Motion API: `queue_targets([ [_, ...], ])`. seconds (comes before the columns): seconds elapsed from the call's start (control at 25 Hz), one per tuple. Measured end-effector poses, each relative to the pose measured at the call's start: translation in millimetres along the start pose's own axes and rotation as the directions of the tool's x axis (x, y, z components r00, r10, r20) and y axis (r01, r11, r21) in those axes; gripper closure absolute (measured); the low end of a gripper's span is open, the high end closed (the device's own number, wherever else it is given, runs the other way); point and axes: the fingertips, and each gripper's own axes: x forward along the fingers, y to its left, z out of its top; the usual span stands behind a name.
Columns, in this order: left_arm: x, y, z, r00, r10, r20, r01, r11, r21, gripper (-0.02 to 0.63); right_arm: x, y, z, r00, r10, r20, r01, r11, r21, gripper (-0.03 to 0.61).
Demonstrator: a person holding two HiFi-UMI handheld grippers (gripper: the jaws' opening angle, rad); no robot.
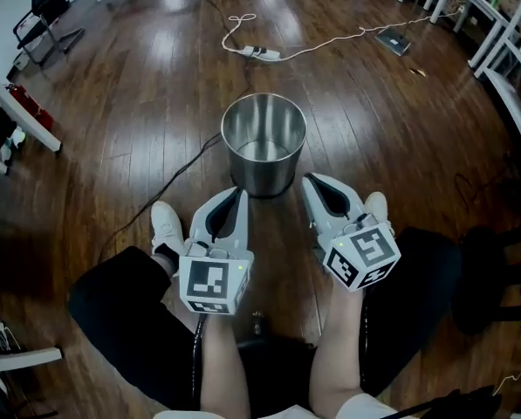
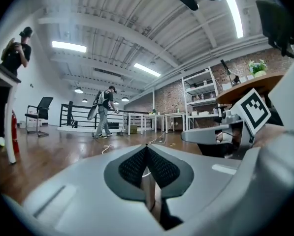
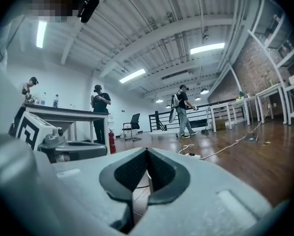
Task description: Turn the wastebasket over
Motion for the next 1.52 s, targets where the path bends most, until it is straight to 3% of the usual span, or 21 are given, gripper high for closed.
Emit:
queue_targets([
  [0.24, -81.0, -9.3, 7.3, 0.998, 0.054, 0.04, -0.053, 0.998, -0.028, 0.598, -45.8, 81.5, 5.1, 0.997, 0.073, -0.024, -0.075, 0.991, -0.107, 0.586],
  [0.32, -107.7, -23.9, 6.3, 0.997, 0.062, 0.05, -0.062, 0.998, 0.002, 0.598, -72.3, 101.4, 6.5, 0.998, 0.063, -0.008, -0.064, 0.992, -0.108, 0.586],
  [0.48, -155.6, -57.0, 6.8, 0.993, 0.083, 0.083, -0.081, 0.996, -0.028, 0.598, -125.8, 126.1, -7.2, 1.0, -0.002, -0.01, 0.001, 0.994, -0.105, 0.586],
  [0.68, -176.4, -88.3, 20.4, 0.993, 0.099, 0.067, -0.099, 0.995, -0.007, 0.598, -169.6, 118.7, -3.6, 0.996, -0.079, -0.046, 0.074, 0.991, -0.113, 0.586],
  [0.88, -200.1, -120.7, 20.1, 0.996, 0.062, 0.061, -0.064, 0.998, 0.027, 0.598, -213.4, 135.5, -1.2, 0.998, -0.035, -0.046, 0.027, 0.988, -0.154, 0.586],
  [1.16, -211.4, -149.0, 18.0, 0.997, 0.025, 0.067, -0.026, 0.999, 0.022, 0.598, -243.7, 133.1, -3.6, 0.999, -0.043, -0.022, 0.04, 0.992, -0.118, 0.586],
  [1.52, -220.7, -155.0, 26.5, 0.996, 0.026, 0.083, -0.029, 0.999, 0.027, 0.598, -254.8, 139.9, 7.3, 0.999, -0.035, 0.007, 0.035, 0.991, -0.126, 0.586],
])
